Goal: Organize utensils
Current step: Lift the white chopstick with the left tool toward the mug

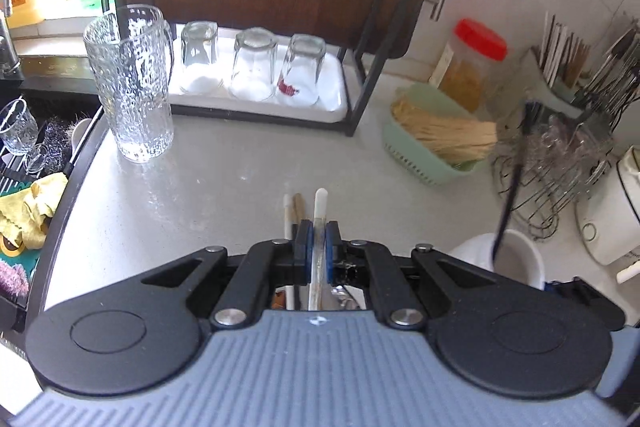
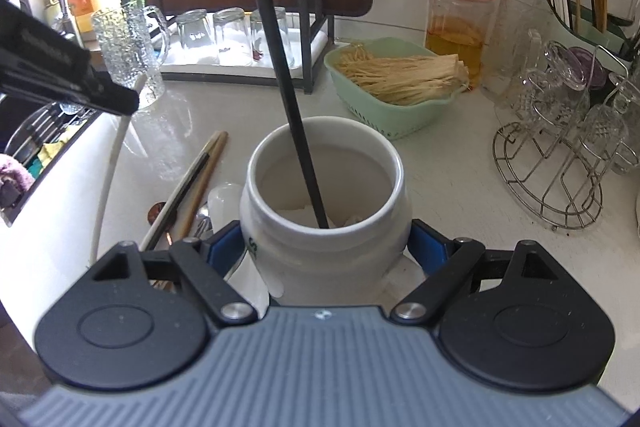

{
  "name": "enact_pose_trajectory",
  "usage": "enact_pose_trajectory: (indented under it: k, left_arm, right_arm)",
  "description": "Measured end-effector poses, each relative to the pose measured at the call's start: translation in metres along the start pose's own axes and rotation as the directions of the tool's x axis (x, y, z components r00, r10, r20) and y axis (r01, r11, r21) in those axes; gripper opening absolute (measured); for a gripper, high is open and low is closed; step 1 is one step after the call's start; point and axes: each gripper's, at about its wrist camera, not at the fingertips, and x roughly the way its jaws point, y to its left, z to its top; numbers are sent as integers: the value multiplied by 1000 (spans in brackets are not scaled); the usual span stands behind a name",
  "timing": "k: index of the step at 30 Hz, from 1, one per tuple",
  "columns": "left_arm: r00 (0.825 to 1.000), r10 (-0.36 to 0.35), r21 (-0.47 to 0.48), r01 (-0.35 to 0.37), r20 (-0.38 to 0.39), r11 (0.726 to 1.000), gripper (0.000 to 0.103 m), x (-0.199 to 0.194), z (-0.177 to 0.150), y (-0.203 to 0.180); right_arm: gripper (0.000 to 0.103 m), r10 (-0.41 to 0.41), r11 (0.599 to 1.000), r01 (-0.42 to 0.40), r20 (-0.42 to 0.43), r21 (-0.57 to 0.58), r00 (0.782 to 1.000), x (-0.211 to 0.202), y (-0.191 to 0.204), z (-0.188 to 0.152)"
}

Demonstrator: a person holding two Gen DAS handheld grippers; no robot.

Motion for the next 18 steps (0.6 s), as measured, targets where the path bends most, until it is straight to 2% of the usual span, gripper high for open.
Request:
enact_pose_trajectory:
  k: [9,18]
  left_arm:
    - [998,-17,-38,19,65,999,7,-36,-7,-5]
    - [991,-73,-42,79,116,996,7,-75,-9,-9]
  right_arm:
    - [90,6,1000,-6,25,-13,1000,-1,1,-3]
    - [89,11,1000,-10,33,-11,999,-4,4,-6]
